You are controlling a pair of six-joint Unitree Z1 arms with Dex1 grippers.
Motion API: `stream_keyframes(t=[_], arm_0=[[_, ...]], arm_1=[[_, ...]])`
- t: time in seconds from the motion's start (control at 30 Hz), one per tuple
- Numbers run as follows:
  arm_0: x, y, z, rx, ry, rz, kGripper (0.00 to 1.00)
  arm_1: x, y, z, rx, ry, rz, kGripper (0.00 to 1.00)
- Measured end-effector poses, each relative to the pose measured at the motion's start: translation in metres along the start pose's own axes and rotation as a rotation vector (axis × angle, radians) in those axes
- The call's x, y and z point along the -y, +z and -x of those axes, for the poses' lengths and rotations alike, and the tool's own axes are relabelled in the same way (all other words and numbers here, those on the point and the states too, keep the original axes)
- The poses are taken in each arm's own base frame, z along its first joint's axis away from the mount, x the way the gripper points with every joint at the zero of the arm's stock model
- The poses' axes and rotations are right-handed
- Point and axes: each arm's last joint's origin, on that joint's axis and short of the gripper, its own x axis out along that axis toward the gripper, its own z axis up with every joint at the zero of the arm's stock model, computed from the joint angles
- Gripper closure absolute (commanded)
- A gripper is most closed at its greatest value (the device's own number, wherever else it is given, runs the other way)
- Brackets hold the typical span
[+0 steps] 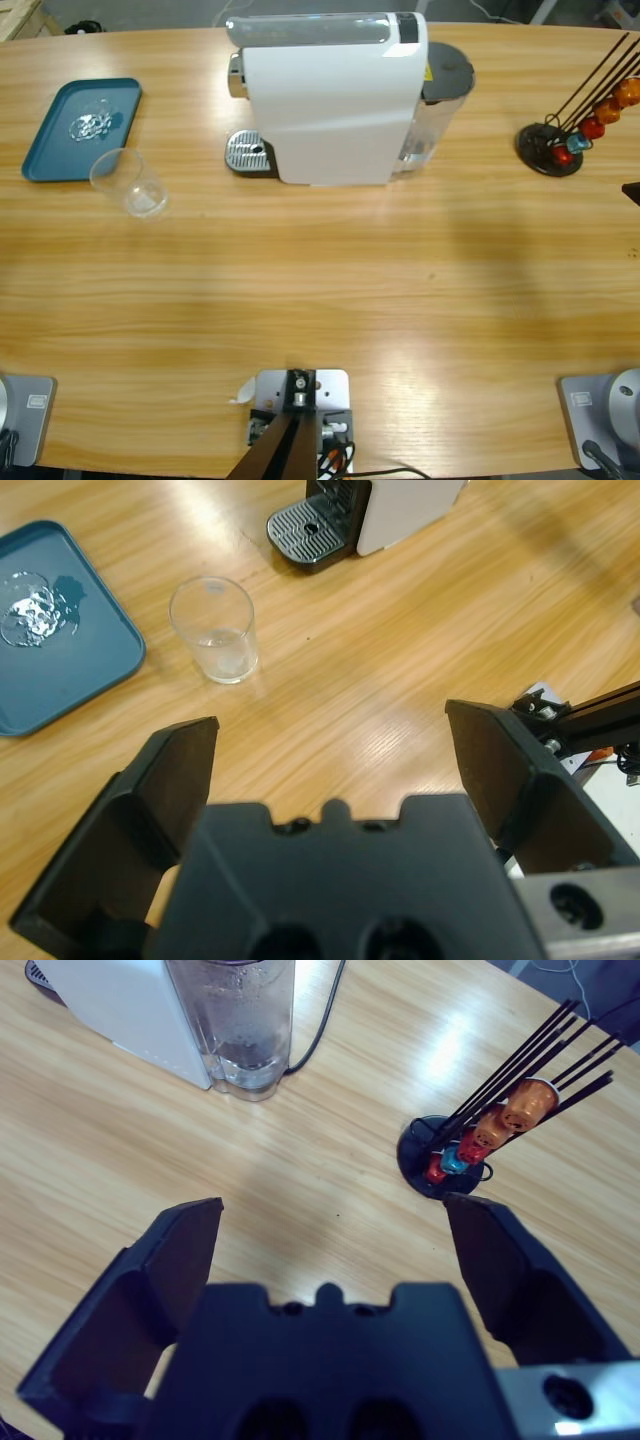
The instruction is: Pour coffee
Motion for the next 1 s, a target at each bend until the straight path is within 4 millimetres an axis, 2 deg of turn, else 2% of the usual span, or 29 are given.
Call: stream_keyframes(t=[0.13,0.4,0.6,0.77,0.83,0.9,1.0], arm_0=[[-0.001,-0.010,0.003,0.033,-0.005,-0.001,0.009],[-0.002,-0.011,0.000,0.048,-0.007,-0.002,0.009],[-0.002,-0.013,-0.003,0.047,-0.007,-0.002,0.009],[-0.002,-0.012,-0.003,0.053,-0.009,0.026,0.009],[0.001,0.005,0.001,0.075,-0.015,0.091,0.009],[0.006,0.040,-0.003,0.103,-0.026,0.146,0.010],[0.012,0.097,-0.032,0.138,-0.040,0.225,0.009]], arm_1=[[0.000,0.000,0.000,0.000,0.005,0.000,0.000],[-0.001,0.000,0.000,-0.006,0.021,0.001,0.000],[0.006,0.008,0.003,0.062,-0.120,-0.087,0.000],[0.006,0.012,-0.009,0.069,-0.193,-0.135,0.000],[0.005,0.014,-0.013,0.059,-0.197,-0.135,0.000],[0.005,0.014,-0.014,0.057,-0.199,-0.136,0.000],[0.005,0.011,-0.014,0.032,-0.192,-0.126,0.000]])
